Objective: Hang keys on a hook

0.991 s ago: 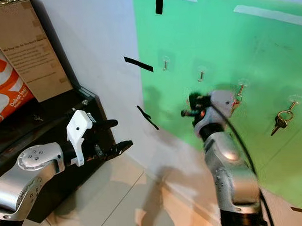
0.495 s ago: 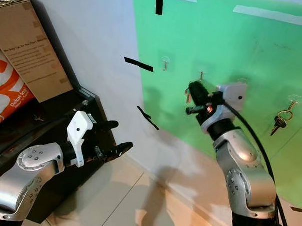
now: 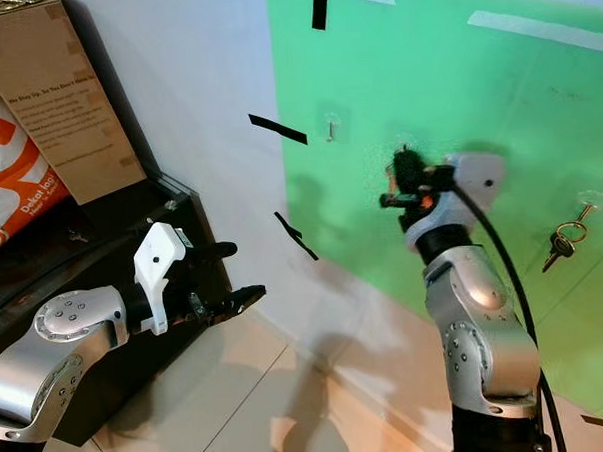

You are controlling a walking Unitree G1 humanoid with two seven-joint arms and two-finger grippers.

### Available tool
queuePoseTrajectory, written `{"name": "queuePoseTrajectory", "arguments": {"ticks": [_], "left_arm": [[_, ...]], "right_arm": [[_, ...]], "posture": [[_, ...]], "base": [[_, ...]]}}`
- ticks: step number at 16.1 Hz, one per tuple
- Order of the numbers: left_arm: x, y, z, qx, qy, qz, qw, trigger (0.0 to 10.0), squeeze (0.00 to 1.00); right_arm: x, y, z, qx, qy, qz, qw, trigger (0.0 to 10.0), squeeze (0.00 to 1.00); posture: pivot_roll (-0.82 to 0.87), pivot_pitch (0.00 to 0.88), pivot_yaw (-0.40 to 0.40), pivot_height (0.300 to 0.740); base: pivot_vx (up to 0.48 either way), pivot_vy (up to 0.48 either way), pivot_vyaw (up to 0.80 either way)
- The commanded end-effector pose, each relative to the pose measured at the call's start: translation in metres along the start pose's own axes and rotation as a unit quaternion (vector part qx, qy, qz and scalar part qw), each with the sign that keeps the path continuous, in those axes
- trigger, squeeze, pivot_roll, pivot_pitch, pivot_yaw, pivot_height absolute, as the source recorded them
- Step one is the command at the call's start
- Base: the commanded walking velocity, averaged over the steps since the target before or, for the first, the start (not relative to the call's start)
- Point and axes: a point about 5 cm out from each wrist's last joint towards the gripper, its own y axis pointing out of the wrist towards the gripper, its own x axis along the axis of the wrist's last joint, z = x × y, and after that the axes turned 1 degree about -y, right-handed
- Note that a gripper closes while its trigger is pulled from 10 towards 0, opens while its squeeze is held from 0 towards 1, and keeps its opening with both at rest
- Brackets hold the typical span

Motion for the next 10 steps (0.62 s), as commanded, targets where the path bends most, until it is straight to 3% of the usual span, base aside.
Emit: {"name": "queuePoseTrajectory", "arguments": {"ticks": [1,3,6,10], "left_arm": [[0.005,0.000,0.001,-0.001,0.009,-0.004,1.000,10.0,0.00],[0.006,0.000,0.001,-0.002,0.009,-0.004,1.000,10.0,0.00],[0.006,0.000,0.001,-0.003,0.009,-0.004,1.000,10.0,0.00],[0.006,0.000,0.002,-0.004,0.010,-0.003,1.000,10.0,0.00]], "right_arm": [[0.005,0.002,-0.006,-0.021,0.008,-0.012,1.000,10.0,0.00],[0.004,0.001,-0.011,-0.027,0.006,-0.008,1.000,10.0,0.00],[-0.011,-0.003,-0.016,-0.035,-0.029,0.050,0.998,10.0,0.00],[-0.020,-0.004,0.000,0.003,-0.046,0.074,0.996,10.0,0.00]], "posture": [[-0.04,0.000,0.076,0.740],[-0.04,0.000,0.078,0.740],[-0.04,0.000,0.081,0.740],[-0.04,0.000,0.082,0.740]], "base": [[0.000,0.000,0.00],[0.000,0.000,0.00],[0.000,0.000,0.00],[0.000,0.000,0.00]]}}
